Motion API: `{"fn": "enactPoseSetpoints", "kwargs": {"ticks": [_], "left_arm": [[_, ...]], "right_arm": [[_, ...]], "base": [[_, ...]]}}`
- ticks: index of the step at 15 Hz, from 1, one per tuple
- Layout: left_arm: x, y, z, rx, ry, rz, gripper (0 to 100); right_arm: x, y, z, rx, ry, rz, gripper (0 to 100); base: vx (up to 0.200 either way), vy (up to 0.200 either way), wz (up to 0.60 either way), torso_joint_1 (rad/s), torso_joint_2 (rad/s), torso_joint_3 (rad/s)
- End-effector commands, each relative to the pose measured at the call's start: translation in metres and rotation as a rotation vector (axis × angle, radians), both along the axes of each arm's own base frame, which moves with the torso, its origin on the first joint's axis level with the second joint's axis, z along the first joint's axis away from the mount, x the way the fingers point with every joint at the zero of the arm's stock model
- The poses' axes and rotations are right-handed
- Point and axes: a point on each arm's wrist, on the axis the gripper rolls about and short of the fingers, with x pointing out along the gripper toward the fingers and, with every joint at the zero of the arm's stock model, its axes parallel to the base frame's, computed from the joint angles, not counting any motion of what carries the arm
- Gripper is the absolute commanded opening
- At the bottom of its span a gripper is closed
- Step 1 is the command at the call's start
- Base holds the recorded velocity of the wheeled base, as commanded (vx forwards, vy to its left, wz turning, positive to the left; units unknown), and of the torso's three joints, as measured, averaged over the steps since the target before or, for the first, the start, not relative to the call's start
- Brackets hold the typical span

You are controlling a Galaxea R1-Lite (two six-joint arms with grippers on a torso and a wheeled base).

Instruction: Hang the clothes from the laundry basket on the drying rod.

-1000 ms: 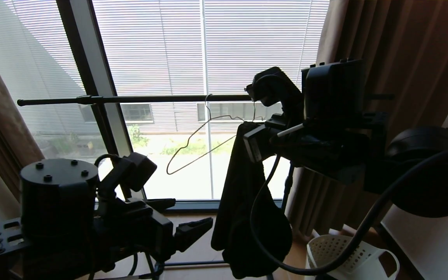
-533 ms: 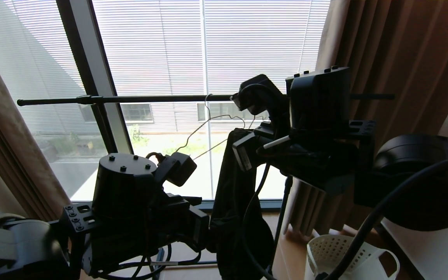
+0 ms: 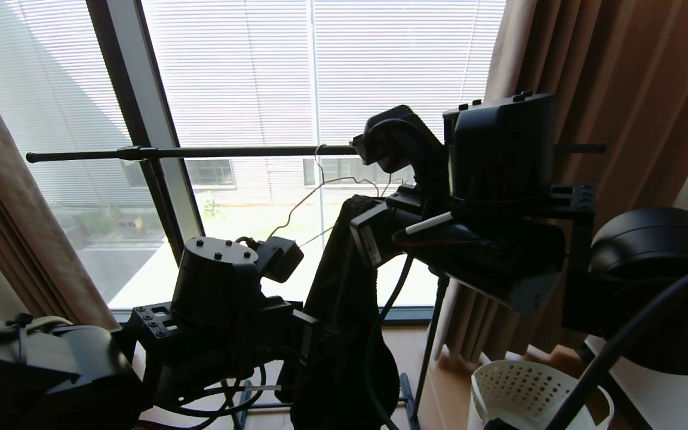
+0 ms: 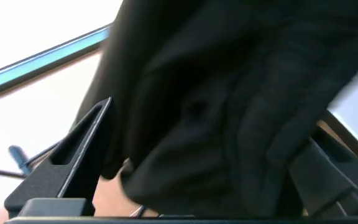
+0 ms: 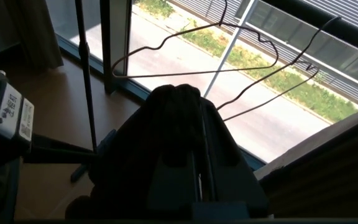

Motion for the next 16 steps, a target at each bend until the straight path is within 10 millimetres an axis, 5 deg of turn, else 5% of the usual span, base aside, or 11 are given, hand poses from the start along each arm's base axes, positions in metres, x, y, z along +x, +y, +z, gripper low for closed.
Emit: {"fn": "enactPoseSetpoints", "kwargs": {"ticks": [1, 5, 12, 13, 16], "left_arm": [[0.005, -0.001, -0.015, 0.034, 0.040, 0.014, 100], [-0.001, 0.004, -0.027, 0.070, 0.076, 0.018, 100], [-0.015, 0.020, -0.046, 0.120, 0.094, 0.067, 100], [-0.016, 0.021, -0.046, 0.124, 0.089, 0.076, 0], [-0.026, 0.029, -0.028, 0.096, 0.028, 0.103, 0]], "right_arm": [[-0.007, -0.008, 0.012, 0.028, -0.019, 0.001, 0], [-0.009, -0.015, 0.020, 0.056, -0.030, -0.022, 0], [-0.002, -0.057, 0.027, 0.104, -0.030, -0.139, 0], [-0.002, -0.062, 0.027, 0.108, -0.031, -0.151, 0], [0.002, -0.093, 0.021, 0.097, -0.019, -0.235, 0]], "base": [[0.000, 0.000, 0.00, 0.000, 0.00, 0.000], [0.000, 0.000, 0.00, 0.000, 0.00, 0.000], [0.000, 0.000, 0.00, 0.000, 0.00, 0.000], [0.000, 0.000, 0.00, 0.000, 0.00, 0.000], [0.000, 0.000, 0.00, 0.000, 0.00, 0.000]]}}
